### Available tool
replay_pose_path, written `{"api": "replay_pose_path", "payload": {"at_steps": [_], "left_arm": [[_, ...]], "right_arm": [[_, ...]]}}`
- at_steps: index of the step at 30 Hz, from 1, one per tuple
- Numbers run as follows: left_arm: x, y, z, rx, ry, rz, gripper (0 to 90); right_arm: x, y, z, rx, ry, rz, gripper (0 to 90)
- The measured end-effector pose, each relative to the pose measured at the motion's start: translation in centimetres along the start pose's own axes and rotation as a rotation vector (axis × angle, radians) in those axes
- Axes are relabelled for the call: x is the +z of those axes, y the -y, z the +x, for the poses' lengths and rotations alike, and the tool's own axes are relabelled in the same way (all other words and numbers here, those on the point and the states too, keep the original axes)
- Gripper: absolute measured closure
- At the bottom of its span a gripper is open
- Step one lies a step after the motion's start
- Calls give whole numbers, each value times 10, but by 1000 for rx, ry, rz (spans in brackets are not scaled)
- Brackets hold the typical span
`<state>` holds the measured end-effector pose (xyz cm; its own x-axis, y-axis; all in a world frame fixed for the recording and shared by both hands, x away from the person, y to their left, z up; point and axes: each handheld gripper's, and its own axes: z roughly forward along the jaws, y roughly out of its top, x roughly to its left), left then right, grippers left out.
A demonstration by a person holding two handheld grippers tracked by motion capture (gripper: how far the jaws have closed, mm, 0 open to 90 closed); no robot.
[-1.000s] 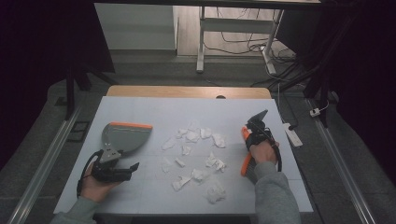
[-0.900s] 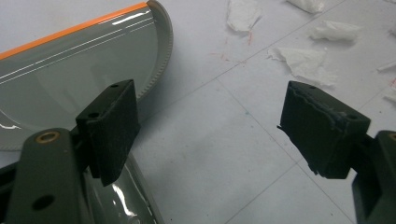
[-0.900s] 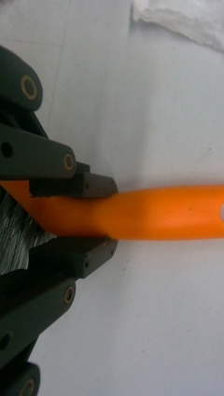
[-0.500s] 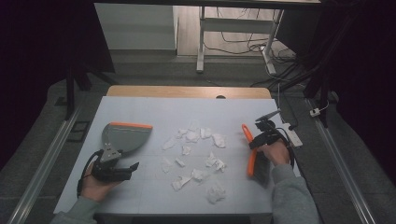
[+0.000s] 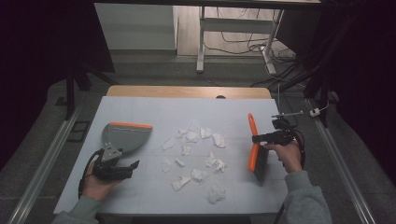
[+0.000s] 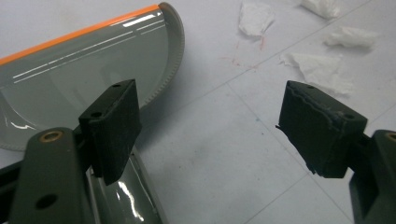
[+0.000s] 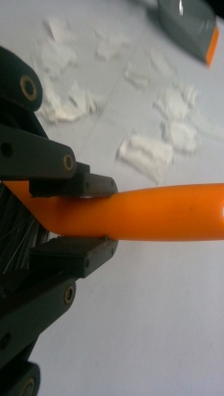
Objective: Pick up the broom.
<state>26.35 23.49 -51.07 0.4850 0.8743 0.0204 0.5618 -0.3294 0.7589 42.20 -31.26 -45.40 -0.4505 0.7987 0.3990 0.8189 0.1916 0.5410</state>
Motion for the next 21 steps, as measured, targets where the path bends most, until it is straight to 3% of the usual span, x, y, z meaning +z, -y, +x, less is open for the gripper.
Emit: {"api": "replay_pose_path", "payload": {"at_steps": [4,9,21], "left_arm": [[0,-2,-2,3,0,-3,215],[2,-4,-4,6,0,5,214],[1,-13,-11,11,6,-12,214]], "right_arm": [[-2,4,0,-2,-41,-39,703],[-9,5,7,-13,-105,-126,703],[-6,4,33,-37,-133,-266,702]]}}
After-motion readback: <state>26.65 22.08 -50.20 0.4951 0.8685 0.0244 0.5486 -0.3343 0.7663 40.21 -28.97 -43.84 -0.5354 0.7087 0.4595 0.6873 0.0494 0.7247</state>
